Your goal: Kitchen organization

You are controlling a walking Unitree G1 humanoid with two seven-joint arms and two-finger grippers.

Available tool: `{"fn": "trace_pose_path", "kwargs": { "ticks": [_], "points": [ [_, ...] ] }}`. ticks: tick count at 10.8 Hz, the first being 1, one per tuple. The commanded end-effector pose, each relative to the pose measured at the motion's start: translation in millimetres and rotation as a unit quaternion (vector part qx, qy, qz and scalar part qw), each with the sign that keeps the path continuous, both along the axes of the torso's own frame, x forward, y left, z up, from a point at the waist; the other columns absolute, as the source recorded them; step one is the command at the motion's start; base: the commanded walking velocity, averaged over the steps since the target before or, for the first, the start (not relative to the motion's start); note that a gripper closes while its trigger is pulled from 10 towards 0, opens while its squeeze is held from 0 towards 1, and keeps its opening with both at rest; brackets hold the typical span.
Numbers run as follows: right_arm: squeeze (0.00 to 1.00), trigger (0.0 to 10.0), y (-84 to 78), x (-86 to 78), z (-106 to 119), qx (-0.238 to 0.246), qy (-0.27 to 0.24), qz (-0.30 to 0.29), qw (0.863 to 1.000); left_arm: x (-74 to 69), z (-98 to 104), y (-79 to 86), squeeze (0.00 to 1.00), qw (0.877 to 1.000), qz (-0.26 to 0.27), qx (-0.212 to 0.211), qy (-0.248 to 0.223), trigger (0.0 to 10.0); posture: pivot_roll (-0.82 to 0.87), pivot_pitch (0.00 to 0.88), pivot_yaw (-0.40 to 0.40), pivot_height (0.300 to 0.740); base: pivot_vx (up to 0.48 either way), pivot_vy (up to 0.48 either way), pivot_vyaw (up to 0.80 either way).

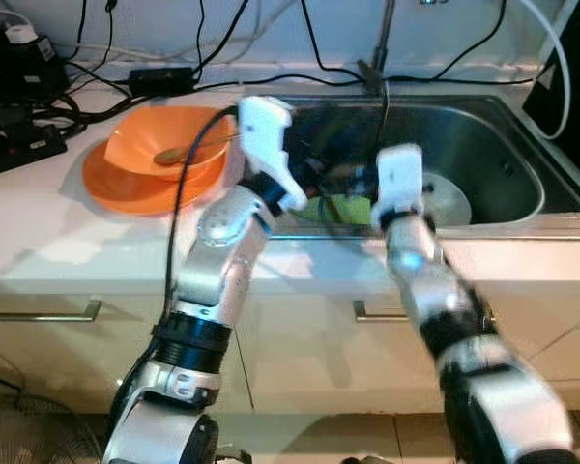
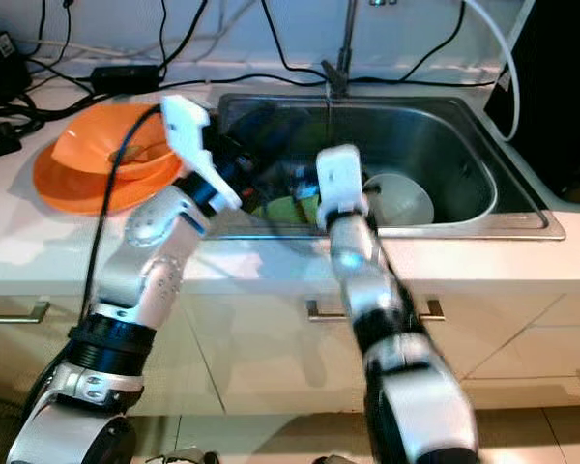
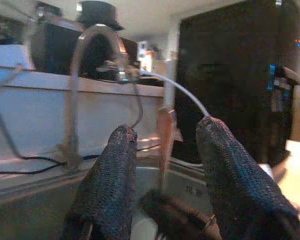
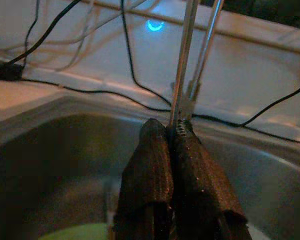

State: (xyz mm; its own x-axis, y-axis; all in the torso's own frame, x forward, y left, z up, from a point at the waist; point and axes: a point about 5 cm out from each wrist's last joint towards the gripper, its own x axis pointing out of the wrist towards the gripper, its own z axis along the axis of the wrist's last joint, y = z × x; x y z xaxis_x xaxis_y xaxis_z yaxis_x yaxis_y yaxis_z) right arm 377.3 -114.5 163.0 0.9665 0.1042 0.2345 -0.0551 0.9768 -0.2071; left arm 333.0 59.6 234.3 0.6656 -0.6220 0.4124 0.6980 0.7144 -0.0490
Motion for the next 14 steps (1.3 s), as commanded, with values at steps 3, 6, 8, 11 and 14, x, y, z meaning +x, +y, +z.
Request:
{"fn": "trace_pose_path", "kwargs": {
  "ticks": [3, 6, 8, 11, 14],
  "points": [
    [0.00, 10.0, -14.8, 17.2, 13, 0.001, 0.035, -0.030, 0.999, 5.8, -25, 29.8, 0.00, 0.995, 0.079, 0.017, 0.055, 10.0, 0.10, 0.000, -0.013, 0.740, 0.000, 0.000, 0.00],
    [0.00, 10.0, -30.2, 26.6, 7, 0.042, 0.122, -0.059, 0.990, 1.9, -64, 34.1, 0.00, 0.982, 0.090, 0.100, 0.134, 10.0, 0.12, 0.000, -0.023, 0.740, 0.000, 0.000, 0.00],
    [0.00, 10.0, -29.3, 26.0, -8, 0.073, 0.198, -0.057, 0.976, -4.5, -83, 30.6, 0.00, 0.971, 0.078, 0.144, 0.175, 10.0, 0.13, 0.000, -0.027, 0.740, 0.000, 0.000, 0.00],
    [0.00, 10.0, -22.9, 23.7, -19, 0.086, 0.246, -0.048, 0.964, -14.7, -91, 23.8, 0.00, 0.964, 0.061, 0.165, 0.201, 10.0, 0.16, 0.000, -0.045, 0.740, 0.000, 0.000, 0.00],
    [0.00, 10.0, -13.1, 23.7, -21, 0.074, 0.273, -0.031, 0.959, -24.1, -95, 21.4, 0.00, 0.956, 0.057, 0.189, 0.219, 10.0, 0.19, 0.000, -0.059, 0.740, 0.000, 0.000, 0.00]
  ]
}}
